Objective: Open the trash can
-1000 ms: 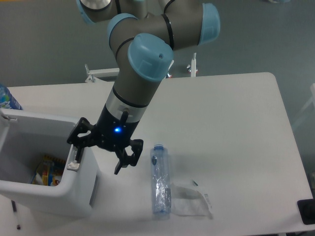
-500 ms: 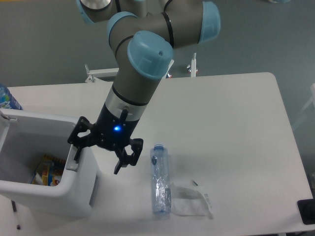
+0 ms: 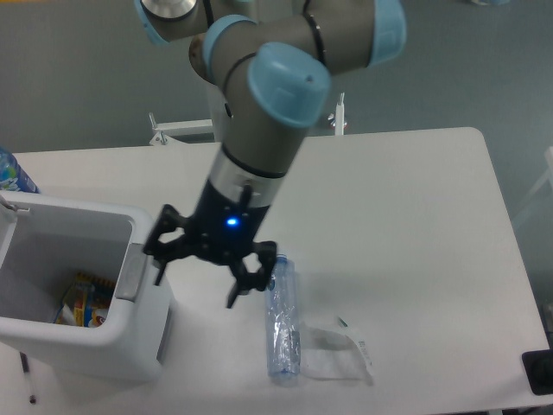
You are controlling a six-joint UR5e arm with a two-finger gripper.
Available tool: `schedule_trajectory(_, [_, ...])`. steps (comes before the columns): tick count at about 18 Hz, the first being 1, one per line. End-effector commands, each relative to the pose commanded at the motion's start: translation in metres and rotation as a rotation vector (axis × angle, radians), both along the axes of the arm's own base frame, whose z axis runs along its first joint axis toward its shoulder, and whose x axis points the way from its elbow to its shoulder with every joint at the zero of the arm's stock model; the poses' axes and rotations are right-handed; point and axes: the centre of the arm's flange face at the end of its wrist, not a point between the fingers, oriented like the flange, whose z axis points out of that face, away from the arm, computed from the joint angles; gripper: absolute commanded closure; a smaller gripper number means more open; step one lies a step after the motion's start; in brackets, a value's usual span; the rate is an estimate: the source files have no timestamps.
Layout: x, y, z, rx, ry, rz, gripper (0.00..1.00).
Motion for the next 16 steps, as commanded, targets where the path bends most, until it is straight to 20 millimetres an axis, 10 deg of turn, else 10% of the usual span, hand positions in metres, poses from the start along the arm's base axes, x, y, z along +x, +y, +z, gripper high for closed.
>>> schedule_trajectory(8, [-0.1,-0.053,-0.043,-0.091,0.093,0.072,0.0])
schedule_trajectory(16, [-0.141,-0.085,-0.073,-0.197,0.239,-0.069,0.0])
